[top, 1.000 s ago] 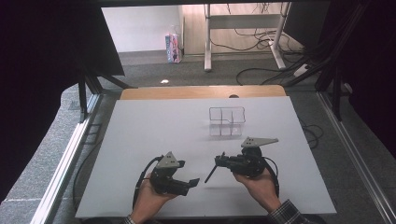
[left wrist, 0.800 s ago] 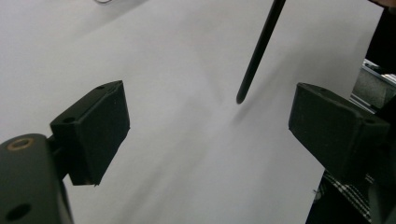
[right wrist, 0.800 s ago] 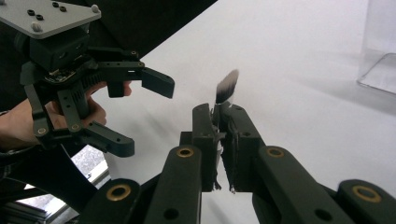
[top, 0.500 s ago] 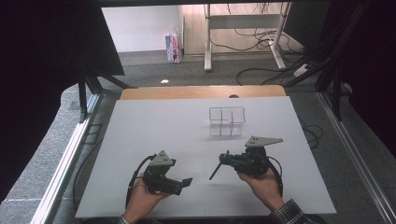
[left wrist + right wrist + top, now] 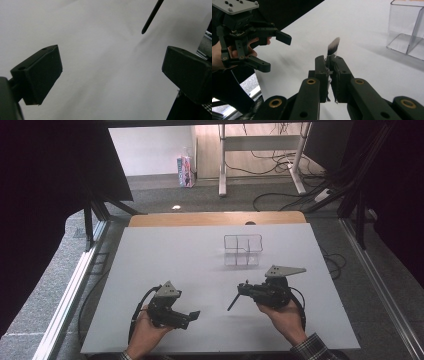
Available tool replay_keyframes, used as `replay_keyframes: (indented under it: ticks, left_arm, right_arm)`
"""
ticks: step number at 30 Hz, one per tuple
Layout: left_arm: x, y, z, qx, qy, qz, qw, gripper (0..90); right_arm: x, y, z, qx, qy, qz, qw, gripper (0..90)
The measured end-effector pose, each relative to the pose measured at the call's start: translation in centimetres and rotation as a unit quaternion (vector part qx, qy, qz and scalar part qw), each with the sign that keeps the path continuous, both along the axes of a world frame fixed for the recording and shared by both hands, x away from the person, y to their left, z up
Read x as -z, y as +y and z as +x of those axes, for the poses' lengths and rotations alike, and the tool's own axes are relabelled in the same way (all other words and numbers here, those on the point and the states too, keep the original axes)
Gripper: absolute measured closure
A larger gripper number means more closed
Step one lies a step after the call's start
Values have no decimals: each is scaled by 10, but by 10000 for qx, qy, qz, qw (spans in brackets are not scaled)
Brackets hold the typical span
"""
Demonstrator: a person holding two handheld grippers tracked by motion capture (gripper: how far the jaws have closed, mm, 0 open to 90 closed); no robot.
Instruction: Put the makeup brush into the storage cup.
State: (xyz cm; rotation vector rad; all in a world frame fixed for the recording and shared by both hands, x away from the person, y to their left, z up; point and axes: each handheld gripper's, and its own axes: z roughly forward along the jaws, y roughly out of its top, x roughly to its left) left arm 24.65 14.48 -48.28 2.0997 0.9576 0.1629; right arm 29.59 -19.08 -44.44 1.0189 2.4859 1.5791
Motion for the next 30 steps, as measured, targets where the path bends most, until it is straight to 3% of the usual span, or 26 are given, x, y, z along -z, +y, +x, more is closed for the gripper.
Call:
replay_keyframes:
  ticks: [6, 13, 30]
  left_arm:
    - [2, 6, -1, -78, -114, 264, 9996, 21]
    - [3, 16, -4, -120, -212, 366, 9990, 16]
    - [6, 45, -10, -512, -230, 365, 9978, 16]
  right_arm:
    - [-2, -3, 0, 27, -87, -64, 9999, 834]
    - [-4, -8, 1, 104, -196, -121, 9997, 835]
    - [-9, -15, 4, 216, -379, -235, 9988, 835]
